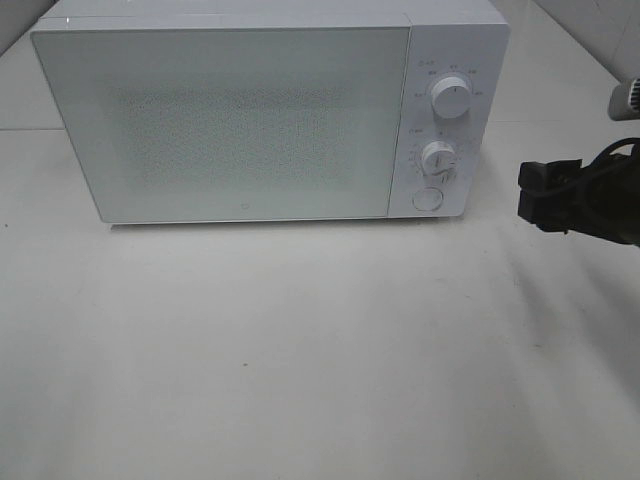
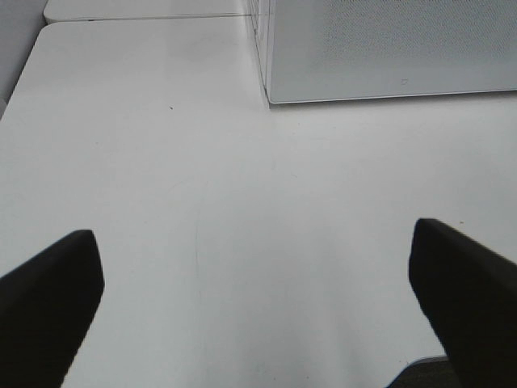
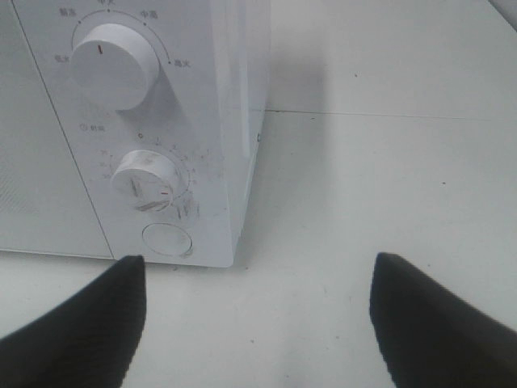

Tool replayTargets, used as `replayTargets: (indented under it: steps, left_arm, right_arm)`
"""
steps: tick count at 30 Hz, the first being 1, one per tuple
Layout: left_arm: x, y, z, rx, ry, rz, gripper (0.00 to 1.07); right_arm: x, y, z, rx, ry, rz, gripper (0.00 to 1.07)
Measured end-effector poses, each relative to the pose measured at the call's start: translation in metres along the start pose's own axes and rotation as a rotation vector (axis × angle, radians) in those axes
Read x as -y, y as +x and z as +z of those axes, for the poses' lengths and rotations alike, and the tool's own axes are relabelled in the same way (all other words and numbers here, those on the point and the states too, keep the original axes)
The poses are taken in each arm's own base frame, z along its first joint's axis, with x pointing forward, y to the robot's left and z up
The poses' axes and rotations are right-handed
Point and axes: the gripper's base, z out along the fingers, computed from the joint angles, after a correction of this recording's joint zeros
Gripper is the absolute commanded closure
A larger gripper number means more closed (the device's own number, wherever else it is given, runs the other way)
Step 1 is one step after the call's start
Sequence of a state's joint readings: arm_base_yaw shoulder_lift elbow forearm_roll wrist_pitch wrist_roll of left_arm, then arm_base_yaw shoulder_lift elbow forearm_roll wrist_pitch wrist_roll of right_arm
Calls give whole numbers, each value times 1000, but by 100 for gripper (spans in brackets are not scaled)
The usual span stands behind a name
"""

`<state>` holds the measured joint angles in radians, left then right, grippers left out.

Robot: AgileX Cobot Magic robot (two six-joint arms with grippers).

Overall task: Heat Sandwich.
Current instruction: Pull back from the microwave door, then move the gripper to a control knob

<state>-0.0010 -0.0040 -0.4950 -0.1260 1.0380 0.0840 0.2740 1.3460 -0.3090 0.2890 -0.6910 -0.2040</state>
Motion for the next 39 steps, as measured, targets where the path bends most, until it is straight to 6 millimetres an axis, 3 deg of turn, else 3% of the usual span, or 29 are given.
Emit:
replayTargets:
  steps: [19, 25, 35, 39]
  left_arm:
    - [0, 0, 0, 0, 0, 0, 9]
    - [0, 0, 0, 0, 0, 0, 9]
    - [0, 0, 0, 0, 0, 0, 9]
    - [0, 0, 0, 0, 0, 0, 9]
  right_arm:
    - [-56, 37, 17, 115, 76, -45, 34]
    - [-64, 49, 19, 77, 61, -11, 34]
    - [-65, 49, 19, 76, 58, 1, 34]
    - [-72, 46, 29, 89, 56, 9, 34]
